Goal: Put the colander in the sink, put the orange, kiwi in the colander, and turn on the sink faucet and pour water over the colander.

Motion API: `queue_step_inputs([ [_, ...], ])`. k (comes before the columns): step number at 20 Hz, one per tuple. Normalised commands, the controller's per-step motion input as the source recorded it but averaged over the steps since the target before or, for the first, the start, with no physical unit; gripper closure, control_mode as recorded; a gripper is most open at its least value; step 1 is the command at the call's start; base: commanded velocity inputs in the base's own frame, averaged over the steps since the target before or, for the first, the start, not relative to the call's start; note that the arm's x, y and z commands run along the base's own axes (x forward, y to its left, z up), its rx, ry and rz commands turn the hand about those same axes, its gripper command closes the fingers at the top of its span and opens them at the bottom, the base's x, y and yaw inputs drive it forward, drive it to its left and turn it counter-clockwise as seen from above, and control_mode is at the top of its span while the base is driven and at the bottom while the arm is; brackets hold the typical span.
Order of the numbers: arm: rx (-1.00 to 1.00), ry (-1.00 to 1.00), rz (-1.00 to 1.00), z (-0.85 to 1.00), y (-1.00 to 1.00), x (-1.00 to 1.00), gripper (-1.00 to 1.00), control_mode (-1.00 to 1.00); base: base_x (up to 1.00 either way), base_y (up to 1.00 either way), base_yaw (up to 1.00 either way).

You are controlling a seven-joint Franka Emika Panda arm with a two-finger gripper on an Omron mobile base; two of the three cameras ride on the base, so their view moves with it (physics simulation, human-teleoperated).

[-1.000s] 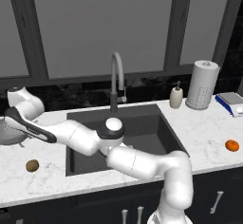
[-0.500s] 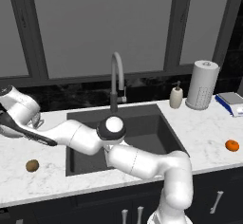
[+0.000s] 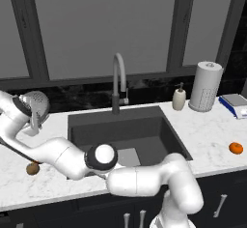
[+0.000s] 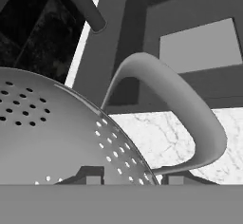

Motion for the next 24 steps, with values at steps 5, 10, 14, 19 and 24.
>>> queue_step_inputs([
  [5, 0.15, -0.47, -0.4, 0.0, -0.16, -0.79, 1.0, -1.0, 0.0, 0.0, 0.0],
  [10, 0.29, -0.4, -0.31, 0.01, -0.15, -1.0, 1.0, -1.0, 0.0, 0.0, 0.0],
  [14, 0.43, -0.22, -0.27, 0.07, -0.36, -1.0, 1.0, -1.0, 0.0, 0.0, 0.0],
  [19, 0.42, -0.01, -0.41, 0.03, -0.52, -0.95, 1.0, -1.0, 0.0, 0.0, 0.0],
  [24, 0.31, 0.12, -0.26, 0.0, -0.41, -0.62, 1.0, -1.0, 0.0, 0.0, 0.0],
])
